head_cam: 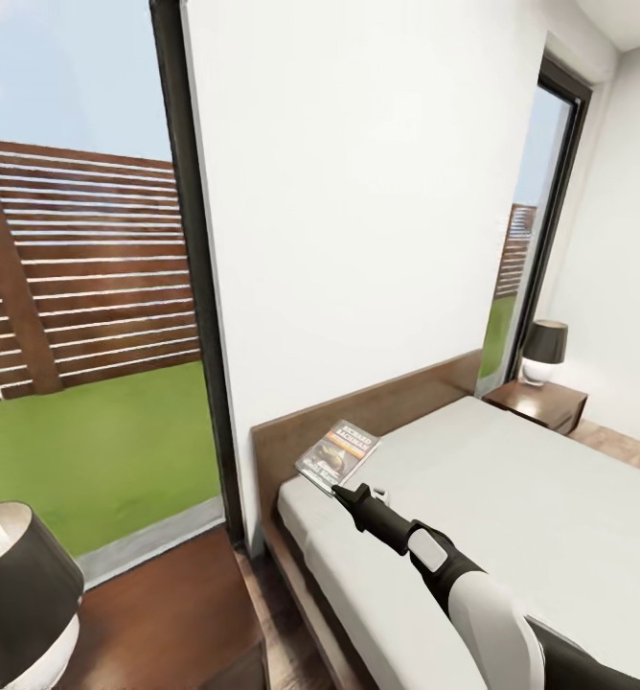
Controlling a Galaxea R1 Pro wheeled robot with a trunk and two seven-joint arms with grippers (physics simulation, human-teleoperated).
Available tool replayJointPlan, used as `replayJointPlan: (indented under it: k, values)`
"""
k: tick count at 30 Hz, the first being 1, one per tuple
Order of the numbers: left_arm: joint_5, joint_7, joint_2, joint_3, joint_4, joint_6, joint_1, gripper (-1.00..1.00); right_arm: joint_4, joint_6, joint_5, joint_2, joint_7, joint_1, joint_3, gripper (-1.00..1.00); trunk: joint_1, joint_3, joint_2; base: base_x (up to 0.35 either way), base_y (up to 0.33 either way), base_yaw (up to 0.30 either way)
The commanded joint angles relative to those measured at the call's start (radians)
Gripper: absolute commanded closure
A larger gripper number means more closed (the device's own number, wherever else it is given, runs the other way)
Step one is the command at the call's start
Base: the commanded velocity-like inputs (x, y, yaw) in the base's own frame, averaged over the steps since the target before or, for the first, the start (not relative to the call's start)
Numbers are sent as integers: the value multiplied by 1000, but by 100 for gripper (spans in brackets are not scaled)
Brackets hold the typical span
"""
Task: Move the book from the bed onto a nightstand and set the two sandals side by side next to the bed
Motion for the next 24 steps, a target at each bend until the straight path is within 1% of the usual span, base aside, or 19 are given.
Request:
replayJointPlan:
  k: [1,6,10,24]
  values:
    - [6,6,1,-8,-1,5,-1,-100,-1,9,-10,0,0,0,-3,100,0,1,-1,0,0,205]
    - [7,6,1,-8,-1,4,-1,-100,-1,9,-10,0,0,0,-3,100,0,6,-1,0,0,191]
    - [7,6,1,-8,-1,5,-1,-100,-1,9,-10,0,0,0,-3,100,0,9,-1,0,0,122]
    - [7,5,1,-8,-1,5,-1,-100,-1,9,-10,0,0,0,-4,100,0,11,-1,0,0,23]
